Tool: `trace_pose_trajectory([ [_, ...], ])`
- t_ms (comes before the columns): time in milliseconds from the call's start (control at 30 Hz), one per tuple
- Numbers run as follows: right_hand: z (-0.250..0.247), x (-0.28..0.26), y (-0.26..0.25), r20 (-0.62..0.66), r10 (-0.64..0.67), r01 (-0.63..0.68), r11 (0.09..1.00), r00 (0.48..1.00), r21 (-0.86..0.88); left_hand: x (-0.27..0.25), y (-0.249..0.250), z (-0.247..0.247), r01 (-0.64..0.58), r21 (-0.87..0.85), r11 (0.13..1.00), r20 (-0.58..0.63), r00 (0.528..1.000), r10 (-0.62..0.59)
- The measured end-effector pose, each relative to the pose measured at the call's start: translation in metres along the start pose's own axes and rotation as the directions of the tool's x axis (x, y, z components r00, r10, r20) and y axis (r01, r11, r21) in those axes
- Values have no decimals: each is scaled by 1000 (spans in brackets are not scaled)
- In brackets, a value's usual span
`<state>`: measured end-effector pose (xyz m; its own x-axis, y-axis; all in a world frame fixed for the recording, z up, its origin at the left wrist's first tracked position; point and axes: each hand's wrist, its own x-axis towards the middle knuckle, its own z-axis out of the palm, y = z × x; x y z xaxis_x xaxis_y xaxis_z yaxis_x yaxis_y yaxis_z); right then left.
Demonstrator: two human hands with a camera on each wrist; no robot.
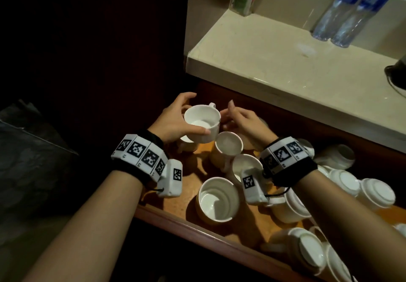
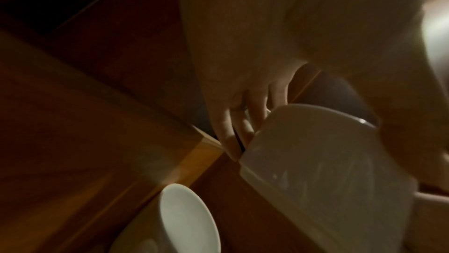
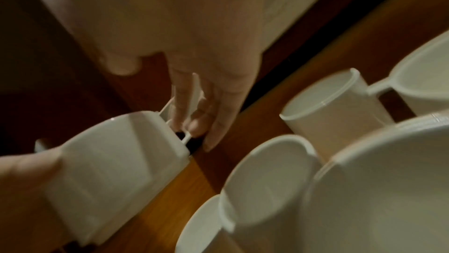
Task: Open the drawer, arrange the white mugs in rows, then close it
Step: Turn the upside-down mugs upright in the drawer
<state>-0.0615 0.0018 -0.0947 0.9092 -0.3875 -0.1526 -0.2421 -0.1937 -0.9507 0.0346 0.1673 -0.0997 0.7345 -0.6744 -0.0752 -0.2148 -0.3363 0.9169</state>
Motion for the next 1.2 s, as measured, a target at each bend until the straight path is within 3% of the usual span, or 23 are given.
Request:
trace_pose_trajectory([
  [133,0,4,-8,74,118,-92,951,990,-294,-3,5,0,-46,60,997,116,992,38],
  [300,13,10,-3,86,217,-120,781,972,-613,-4,2,-3,75,185,980,303,944,-129],
  [500,37,10,5,159,227,4,563,961,-827,3,-3,-5,165,101,981,155,972,-179],
  [767,64,20,22,271,224,184,342,936,-921,7,-7,-3,191,72,979,46,980,-195],
  [900,68,20,30,291,250,203,325,924,-924,7,-7,-2,183,76,980,39,982,-187],
  [1033,64,13,21,277,239,176,370,930,-912,5,-3,-1,164,99,981,71,983,-172],
  [1200,26,-7,-6,225,136,108,574,965,-812,6,13,6,129,107,986,95,986,-140],
])
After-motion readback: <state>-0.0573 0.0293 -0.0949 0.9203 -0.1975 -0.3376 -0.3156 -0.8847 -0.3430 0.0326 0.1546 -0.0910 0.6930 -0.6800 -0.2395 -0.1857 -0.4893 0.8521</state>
